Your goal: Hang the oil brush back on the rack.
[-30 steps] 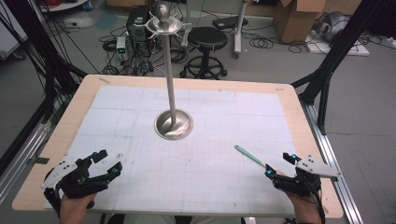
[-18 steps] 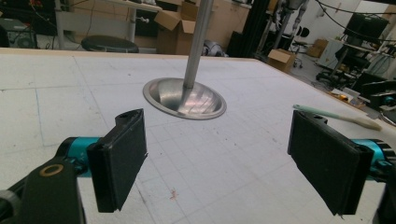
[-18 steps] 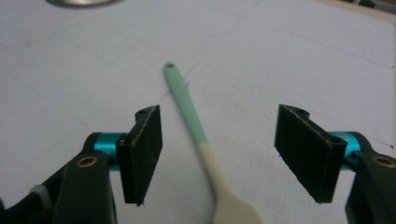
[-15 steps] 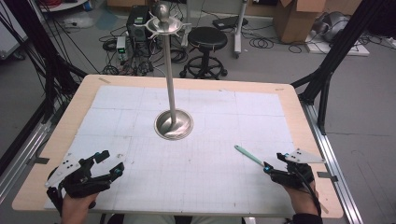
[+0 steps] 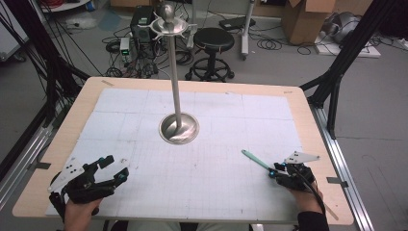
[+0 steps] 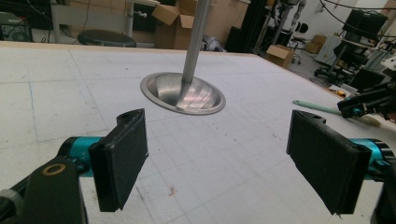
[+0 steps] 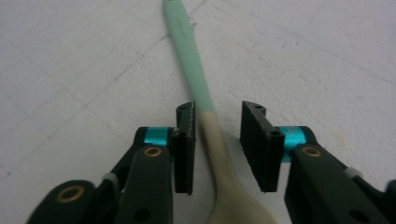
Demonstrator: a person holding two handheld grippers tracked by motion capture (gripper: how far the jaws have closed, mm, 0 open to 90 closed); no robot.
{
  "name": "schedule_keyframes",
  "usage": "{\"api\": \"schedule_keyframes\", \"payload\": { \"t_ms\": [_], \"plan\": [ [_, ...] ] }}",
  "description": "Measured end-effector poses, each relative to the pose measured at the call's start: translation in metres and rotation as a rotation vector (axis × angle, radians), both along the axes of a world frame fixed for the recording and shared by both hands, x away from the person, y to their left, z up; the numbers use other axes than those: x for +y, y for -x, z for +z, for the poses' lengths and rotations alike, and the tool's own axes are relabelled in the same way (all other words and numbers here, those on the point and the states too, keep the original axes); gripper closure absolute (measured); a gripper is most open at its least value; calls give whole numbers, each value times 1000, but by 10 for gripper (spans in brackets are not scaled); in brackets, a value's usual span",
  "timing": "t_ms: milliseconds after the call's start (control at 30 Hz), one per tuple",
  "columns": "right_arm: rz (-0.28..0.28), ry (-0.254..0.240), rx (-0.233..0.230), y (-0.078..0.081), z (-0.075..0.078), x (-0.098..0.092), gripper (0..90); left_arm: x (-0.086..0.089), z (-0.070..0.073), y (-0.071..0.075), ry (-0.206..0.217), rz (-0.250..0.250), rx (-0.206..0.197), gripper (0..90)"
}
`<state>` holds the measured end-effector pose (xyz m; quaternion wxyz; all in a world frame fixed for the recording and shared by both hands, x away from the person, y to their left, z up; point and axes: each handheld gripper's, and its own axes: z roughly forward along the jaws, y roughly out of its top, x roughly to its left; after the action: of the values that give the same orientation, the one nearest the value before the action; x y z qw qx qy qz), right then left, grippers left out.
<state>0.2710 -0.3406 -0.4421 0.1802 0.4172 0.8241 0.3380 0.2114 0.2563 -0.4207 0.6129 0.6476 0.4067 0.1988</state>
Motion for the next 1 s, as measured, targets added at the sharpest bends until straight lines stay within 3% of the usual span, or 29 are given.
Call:
{"api": "schedule_keyframes", "payload": {
  "t_ms": [67,200,400,667,800,1000],
  "plan": [
    [12,-8,3,1,-1,1,785,0,0,0,1,1,1,210],
    [-6,-24,12,1,0,1,802,1,-1,0,0,8,3,214],
    [-21,5,20,2,2,6,824,3,-3,0,-1,18,14,216],
    [-27,-4,34,3,3,8,828,4,-3,-1,1,20,19,221],
    [-25,-23,43,4,4,9,828,5,-3,-1,6,23,17,221],
    [-17,-83,-5,7,13,10,828,6,-1,-1,5,11,8,221]
  ]
}}
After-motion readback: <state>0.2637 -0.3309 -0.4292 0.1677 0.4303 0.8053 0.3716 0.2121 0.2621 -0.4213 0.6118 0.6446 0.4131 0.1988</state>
